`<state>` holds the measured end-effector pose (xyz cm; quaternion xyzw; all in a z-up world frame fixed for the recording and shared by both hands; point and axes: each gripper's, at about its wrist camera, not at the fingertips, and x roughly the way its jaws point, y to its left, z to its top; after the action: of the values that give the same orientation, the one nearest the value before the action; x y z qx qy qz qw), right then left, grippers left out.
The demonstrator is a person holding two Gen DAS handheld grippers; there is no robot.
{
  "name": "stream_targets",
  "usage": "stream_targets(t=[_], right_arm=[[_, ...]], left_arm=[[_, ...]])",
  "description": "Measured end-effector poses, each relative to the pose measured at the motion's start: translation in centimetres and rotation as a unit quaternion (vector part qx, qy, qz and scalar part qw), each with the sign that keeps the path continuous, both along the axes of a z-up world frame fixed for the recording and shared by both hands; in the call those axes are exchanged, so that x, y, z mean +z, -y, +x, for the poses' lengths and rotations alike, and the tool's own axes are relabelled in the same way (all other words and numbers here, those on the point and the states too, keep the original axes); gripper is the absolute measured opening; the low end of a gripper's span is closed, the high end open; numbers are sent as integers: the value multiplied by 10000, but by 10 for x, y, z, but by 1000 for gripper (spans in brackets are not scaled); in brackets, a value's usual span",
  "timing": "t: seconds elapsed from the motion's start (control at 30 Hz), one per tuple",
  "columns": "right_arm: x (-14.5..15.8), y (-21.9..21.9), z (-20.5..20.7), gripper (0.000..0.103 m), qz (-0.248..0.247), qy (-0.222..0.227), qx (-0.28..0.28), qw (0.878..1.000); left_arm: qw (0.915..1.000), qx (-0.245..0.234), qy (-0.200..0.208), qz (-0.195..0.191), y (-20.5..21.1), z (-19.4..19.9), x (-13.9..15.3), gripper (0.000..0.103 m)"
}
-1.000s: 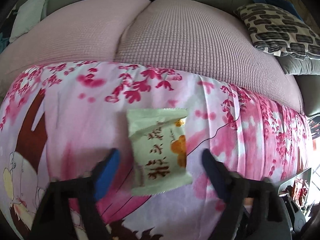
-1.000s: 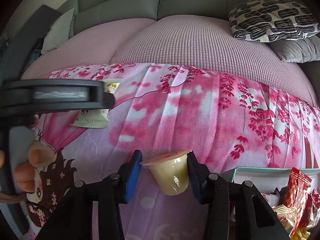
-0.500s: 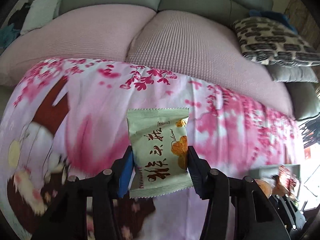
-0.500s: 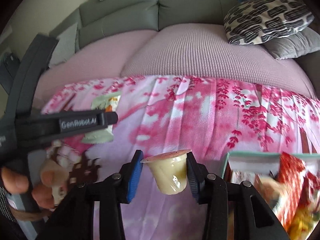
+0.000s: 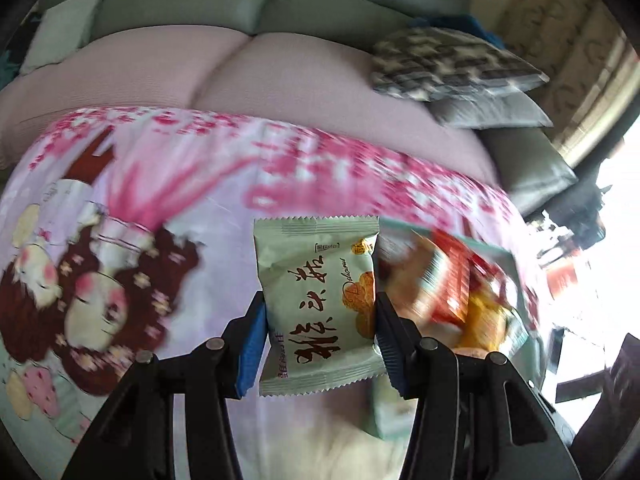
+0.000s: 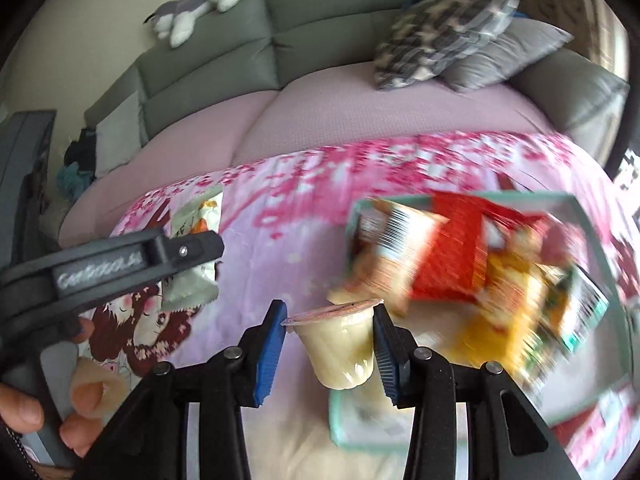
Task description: Organize snacks
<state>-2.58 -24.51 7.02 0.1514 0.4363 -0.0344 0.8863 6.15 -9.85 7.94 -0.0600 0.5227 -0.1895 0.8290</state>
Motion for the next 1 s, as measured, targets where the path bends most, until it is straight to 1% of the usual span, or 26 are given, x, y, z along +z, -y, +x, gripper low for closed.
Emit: stream_targets(t=[0.2,0.33,0.53,0.67,0.7,0.77,0.83,0.9,0.97,1.0], right_arm=[[3,45,-40,45,-86,10,-586,9982],[-6,78,-60,45,-22,-62,-1095,9940],[-24,112,-71,45,106,-229,-1550,9876],[-30,118,-69,45,95,-258,-1587,9870],[-33,118,-67,45,100,-269,-1578,9871],[-36,118,-70,47,99,-296,-1599,9866],[-39,120,-71,47,119,-335,-1627,9860],[-41,121,-72,50,58,-348,-1631,9860],[-40,118,-75,52,-26,-379,-1611,9862],[-40,117,-75,57,-28,-377,-1581,9867]], left_arm=[[9983,-579,-24,26,41,-39,-8,53],[9957,-924,-58,86,66,-56,-14,53],[9908,-1348,24,139,103,-65,-15,53],[9875,-1570,-101,96,119,-66,-24,53],[9876,-1563,-105,118,120,-66,-25,55],[9878,-1549,-72,163,118,-67,-26,68],[9887,-1496,-88,79,113,-66,-25,70],[9892,-1465,-17,46,107,-68,-21,70],[9901,-1399,74,81,100,-71,-19,76],[9911,-1318,90,151,93,-74,-19,78]])
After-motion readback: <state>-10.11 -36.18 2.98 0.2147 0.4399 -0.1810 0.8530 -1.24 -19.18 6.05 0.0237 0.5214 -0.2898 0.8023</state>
